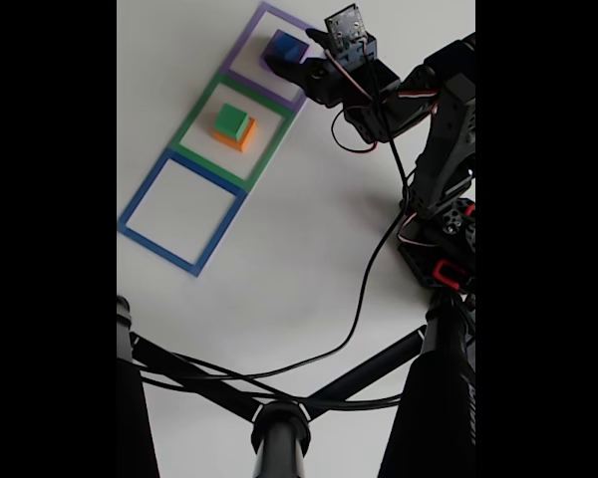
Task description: Tower of hanoi
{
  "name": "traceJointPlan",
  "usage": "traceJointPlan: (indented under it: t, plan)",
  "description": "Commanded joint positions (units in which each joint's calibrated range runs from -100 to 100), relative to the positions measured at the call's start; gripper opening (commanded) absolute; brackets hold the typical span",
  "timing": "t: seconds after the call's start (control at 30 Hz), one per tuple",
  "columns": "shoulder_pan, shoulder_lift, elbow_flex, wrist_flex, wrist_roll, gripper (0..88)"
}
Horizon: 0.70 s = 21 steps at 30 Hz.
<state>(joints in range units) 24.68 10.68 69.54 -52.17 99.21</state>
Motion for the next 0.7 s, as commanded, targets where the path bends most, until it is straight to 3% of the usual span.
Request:
traceJointPlan:
  t: [0.0,0.4,0.67]
  plan:
    - [-1.8,-0.2,-1.5,-1.5,0.8,22.7]
    - [-2.3,-0.1,-1.1,-1.5,0.8,7.1]
    - [-2.6,-0.4,-0.5,-1.5,0.8,3.2]
